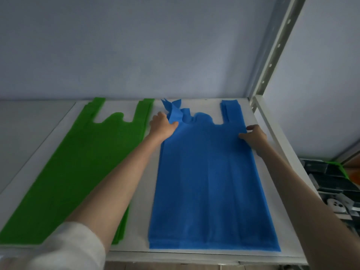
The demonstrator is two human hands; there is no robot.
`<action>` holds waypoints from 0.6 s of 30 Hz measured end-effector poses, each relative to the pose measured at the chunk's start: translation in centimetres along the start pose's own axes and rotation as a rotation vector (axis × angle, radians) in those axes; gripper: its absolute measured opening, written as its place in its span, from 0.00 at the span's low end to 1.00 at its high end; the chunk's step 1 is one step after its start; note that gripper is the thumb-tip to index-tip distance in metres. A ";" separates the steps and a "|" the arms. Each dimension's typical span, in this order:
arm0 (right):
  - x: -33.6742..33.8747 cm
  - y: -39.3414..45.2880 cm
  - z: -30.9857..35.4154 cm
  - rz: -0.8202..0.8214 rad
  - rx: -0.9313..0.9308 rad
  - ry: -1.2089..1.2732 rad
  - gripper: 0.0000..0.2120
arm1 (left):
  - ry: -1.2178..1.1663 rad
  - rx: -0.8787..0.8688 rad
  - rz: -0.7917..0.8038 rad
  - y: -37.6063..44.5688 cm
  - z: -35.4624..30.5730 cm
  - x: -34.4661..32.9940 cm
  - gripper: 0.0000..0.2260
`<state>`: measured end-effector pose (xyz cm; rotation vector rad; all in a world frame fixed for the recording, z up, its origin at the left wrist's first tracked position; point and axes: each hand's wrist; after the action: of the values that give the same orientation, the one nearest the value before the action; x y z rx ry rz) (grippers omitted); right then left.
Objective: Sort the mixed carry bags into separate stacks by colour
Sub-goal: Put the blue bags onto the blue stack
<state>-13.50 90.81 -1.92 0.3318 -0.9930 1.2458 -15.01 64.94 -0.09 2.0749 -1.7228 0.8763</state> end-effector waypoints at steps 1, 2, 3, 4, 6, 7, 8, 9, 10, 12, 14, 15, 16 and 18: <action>-0.2 -0.2 -0.4 0.009 0.004 -0.007 0.25 | -0.038 0.027 0.003 1.5 -0.5 -0.4 0.25; -0.3 -0.4 -0.7 0.020 0.008 -0.016 0.25 | -0.091 0.056 0.028 2.6 -0.8 -0.8 0.24; -0.4 -0.6 -1.0 0.027 0.012 -0.024 0.26 | -0.159 0.084 0.066 3.2 -1.2 -1.1 0.22; -0.5 -0.8 -1.2 0.033 0.017 -0.028 0.26 | -0.224 0.116 0.104 3.9 -1.3 -1.5 0.21; -0.6 -1.0 -1.6 0.036 0.031 -0.016 0.25 | -0.284 0.135 0.150 4.4 -1.7 -2.0 0.18; -0.6 -1.1 -1.8 0.033 0.037 -0.010 0.25 | -0.316 0.117 0.169 4.5 -2.0 -2.1 0.14; -0.7 -1.2 -1.9 0.029 0.044 -0.010 0.24 | -0.370 0.081 0.196 4.4 -2.3 -2.1 0.08; -0.7 -1.3 -2.0 0.026 0.051 -0.019 0.24 | -0.441 0.043 0.221 4.0 -2.8 -1.9 0.03; -0.7 -1.4 -2.0 0.022 0.061 -0.035 0.24 | -0.518 0.022 0.230 3.9 -3.0 -1.9 0.05; -0.8 -1.4 -2.0 0.019 0.080 -0.065 0.24 | -0.587 -0.001 0.210 4.1 -2.6 -1.9 0.07; -0.8 -1.4 -2.0 0.014 0.086 -0.097 0.24 | -0.417 0.032 0.148 4.6 -1.9 -2.0 0.08; -0.8 -1.4 -1.9 0.013 0.086 -0.118 0.25 | -0.244 0.071 0.089 5.0 -1.3 -2.3 0.13; -0.8 -1.4 -1.8 0.009 0.088 -0.138 0.25 | -0.096 0.125 0.021 4.9 -1.1 -2.2 0.19; -0.9 -1.4 -1.7 0.000 0.095 -0.162 0.25 | 0.030 0.225 -0.036 4.3 -1.0 -1.9 0.28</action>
<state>-11.51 90.96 -3.12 0.5129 -1.0731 1.2834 -19.59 65.97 -1.10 2.2118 -1.6316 1.1306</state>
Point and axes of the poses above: each hand's wrist, its own y-axis towards the middle knuckle, its own x-axis out of the back of the hand, z = x × y, and after that the axes turned 14 degrees about -y, right-handed
